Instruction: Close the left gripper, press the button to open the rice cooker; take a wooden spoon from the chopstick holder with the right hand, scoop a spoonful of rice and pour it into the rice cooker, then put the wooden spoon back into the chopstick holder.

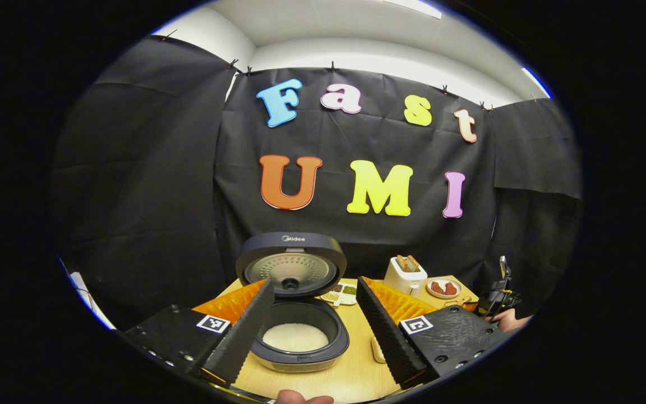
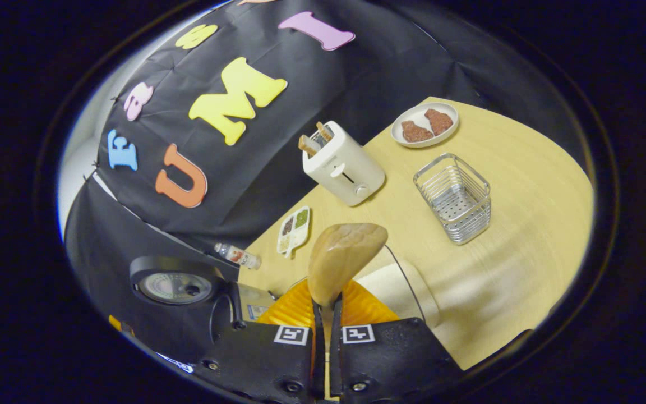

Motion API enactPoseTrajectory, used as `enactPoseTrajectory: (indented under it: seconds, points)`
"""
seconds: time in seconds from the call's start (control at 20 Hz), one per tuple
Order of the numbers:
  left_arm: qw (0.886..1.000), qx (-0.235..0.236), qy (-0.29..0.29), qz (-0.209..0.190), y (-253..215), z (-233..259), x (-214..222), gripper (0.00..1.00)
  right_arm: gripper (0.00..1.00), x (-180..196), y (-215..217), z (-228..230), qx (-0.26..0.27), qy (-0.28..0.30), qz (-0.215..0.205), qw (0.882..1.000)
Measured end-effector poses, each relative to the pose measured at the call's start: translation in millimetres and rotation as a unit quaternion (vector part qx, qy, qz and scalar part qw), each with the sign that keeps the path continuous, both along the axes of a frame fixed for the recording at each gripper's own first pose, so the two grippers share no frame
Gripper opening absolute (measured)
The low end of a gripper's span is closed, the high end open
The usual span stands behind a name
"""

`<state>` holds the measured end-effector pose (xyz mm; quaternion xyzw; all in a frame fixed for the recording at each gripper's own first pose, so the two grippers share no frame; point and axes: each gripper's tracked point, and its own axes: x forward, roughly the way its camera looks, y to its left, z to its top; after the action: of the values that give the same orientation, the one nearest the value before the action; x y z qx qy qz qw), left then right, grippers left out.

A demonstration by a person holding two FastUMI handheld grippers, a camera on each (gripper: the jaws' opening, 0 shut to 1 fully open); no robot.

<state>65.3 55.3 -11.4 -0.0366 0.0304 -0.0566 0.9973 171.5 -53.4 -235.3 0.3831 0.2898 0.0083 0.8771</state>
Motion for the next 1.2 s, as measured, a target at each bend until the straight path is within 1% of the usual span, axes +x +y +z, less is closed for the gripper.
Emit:
enactPoseTrajectory:
  seconds: [0.1,0.2,0.3,0.45,0.6,0.7,0.9,1.0,1.05,1.1,1.2]
  points:
    - [1.000,-0.008,-0.004,0.000,-4.4,1.5,7.5,0.95,0.08,0.6,-1.8,19.0,0.019,-0.015,0.007,1.000]
    - [1.000,-0.016,-0.010,0.001,-7.0,5.6,9.5,0.95,0.08,1.9,-2.8,40.3,0.023,-0.031,0.009,0.999]
    - [1.000,-0.014,-0.014,0.005,-4.1,4.9,11.1,0.95,0.08,2.3,7.9,61.3,0.029,-0.041,0.016,0.999]
    - [1.000,-0.007,-0.015,0.017,9.1,0.0,8.2,0.95,0.08,2.4,50.0,86.2,0.036,-0.048,0.056,0.997]
    - [1.000,-0.007,-0.008,0.027,23.4,-7.6,-2.1,0.95,0.08,11.9,109.0,106.9,0.063,-0.059,0.099,0.991]
    - [0.999,-0.008,-0.003,0.033,34.2,-11.7,-9.6,0.95,0.08,19.5,145.2,113.9,0.061,-0.061,0.126,0.988]
    - [0.999,-0.003,0.005,0.050,55.3,-20.9,-22.3,0.95,0.08,36.9,210.3,117.8,0.032,-0.070,0.163,0.984]
    - [0.998,-0.004,0.011,0.056,64.1,-26.4,-30.4,0.95,0.08,44.0,234.4,113.7,-0.003,-0.080,0.172,0.982]
    - [0.998,-0.004,0.013,0.060,70.1,-27.7,-34.1,0.95,0.05,46.3,242.9,111.4,-0.024,-0.084,0.172,0.981]
    - [0.998,-0.008,0.014,0.065,76.7,-27.8,-38.1,0.95,0.08,50.2,252.1,107.1,-0.045,-0.087,0.172,0.980]
    - [0.997,-0.017,0.019,0.068,84.5,-28.4,-46.1,0.95,0.08,53.6,267.4,98.4,-0.087,-0.090,0.175,0.977]
